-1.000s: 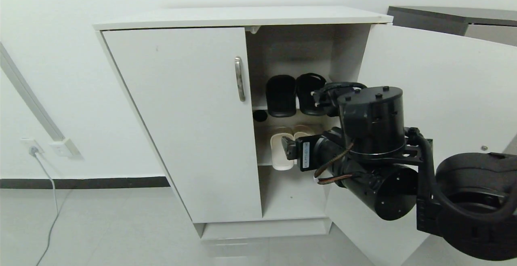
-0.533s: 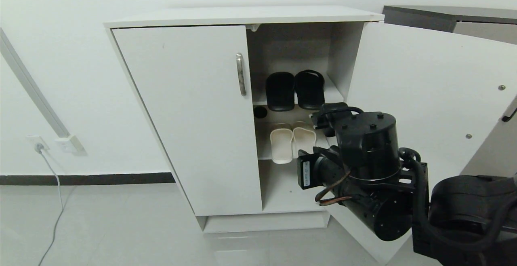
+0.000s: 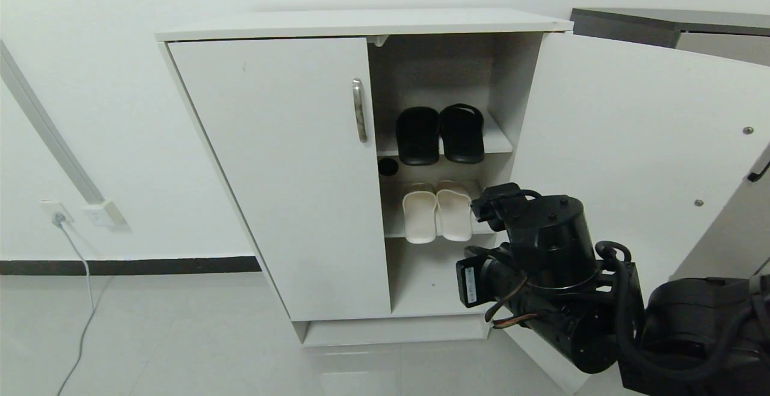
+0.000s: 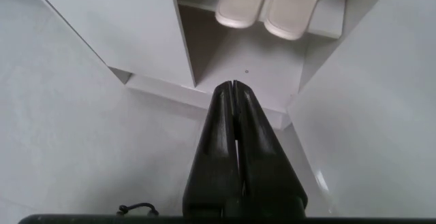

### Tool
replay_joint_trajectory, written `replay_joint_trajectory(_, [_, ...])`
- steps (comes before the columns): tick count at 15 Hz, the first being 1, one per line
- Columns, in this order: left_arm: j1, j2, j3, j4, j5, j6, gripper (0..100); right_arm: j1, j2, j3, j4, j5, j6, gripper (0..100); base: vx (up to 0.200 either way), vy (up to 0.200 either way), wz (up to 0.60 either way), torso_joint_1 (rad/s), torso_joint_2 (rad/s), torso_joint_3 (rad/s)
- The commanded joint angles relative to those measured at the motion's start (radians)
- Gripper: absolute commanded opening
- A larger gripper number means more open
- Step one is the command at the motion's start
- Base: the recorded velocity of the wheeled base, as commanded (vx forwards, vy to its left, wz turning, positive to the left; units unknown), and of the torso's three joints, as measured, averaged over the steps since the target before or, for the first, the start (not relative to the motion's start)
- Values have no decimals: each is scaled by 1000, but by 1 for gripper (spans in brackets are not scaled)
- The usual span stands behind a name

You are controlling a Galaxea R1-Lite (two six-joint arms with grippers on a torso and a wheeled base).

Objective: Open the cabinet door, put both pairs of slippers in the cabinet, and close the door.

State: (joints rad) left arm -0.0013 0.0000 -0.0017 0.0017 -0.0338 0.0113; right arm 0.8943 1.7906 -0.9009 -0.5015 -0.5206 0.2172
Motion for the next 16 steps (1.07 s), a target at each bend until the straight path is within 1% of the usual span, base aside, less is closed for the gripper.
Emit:
replay_joint_trajectory(1, [1,0,0,0,0,1,0,0,4,7,0,-1,-6,0,0,0,0,0,0,0])
replay_joint_trajectory(15, [0,0,0,0,0,1,0,3,50,11,-14,-4,-19,0,0,0,0,0,0,0])
replay_joint_trajectory(16, [1,0,0,0,0,1,0,3,53,11,-14,-4,-19,0,0,0,0,7,-163,-183])
